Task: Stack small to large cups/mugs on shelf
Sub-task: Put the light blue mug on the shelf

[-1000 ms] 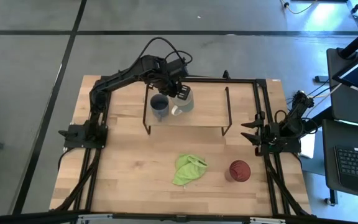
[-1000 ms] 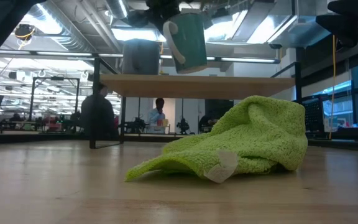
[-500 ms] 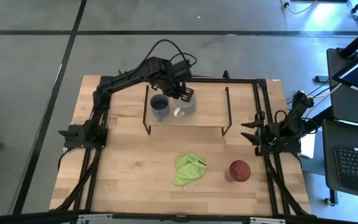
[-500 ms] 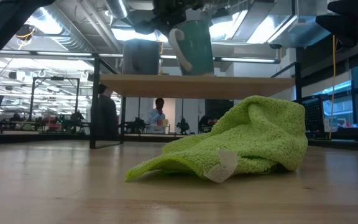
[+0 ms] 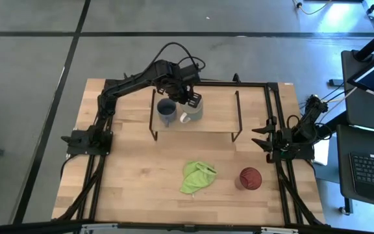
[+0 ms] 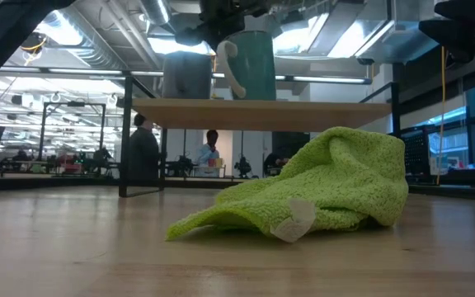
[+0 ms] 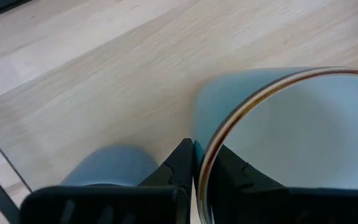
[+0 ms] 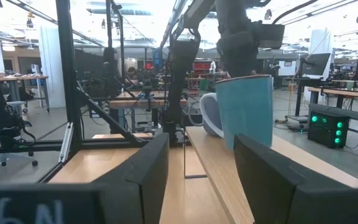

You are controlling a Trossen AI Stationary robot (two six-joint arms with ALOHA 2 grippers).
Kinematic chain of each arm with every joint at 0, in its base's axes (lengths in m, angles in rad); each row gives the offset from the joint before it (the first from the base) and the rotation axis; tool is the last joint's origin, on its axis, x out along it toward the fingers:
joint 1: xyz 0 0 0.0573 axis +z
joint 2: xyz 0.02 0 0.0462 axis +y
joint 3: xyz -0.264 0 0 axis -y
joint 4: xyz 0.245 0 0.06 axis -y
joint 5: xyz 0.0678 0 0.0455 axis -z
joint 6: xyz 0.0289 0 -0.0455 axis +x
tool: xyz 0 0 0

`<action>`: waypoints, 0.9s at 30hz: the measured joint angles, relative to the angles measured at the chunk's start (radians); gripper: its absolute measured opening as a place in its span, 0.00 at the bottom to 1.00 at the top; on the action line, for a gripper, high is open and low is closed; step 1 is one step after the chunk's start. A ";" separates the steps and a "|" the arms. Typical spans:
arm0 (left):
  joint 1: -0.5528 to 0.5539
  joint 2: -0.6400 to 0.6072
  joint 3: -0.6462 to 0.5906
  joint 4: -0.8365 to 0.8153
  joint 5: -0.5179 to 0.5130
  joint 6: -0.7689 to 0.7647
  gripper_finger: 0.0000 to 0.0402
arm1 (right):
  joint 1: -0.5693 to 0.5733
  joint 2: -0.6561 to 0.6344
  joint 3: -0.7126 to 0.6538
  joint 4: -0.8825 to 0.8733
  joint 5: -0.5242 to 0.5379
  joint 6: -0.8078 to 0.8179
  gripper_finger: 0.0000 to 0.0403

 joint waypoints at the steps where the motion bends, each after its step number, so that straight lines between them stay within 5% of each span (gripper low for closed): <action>1: 0.000 0.000 0.000 0.002 0.000 0.000 0.06 | 0.000 0.000 0.000 0.000 0.000 0.000 0.45; 27: 0.000 -0.002 0.000 0.022 0.018 0.000 0.13 | 0.000 0.000 0.000 0.000 -0.001 0.000 0.45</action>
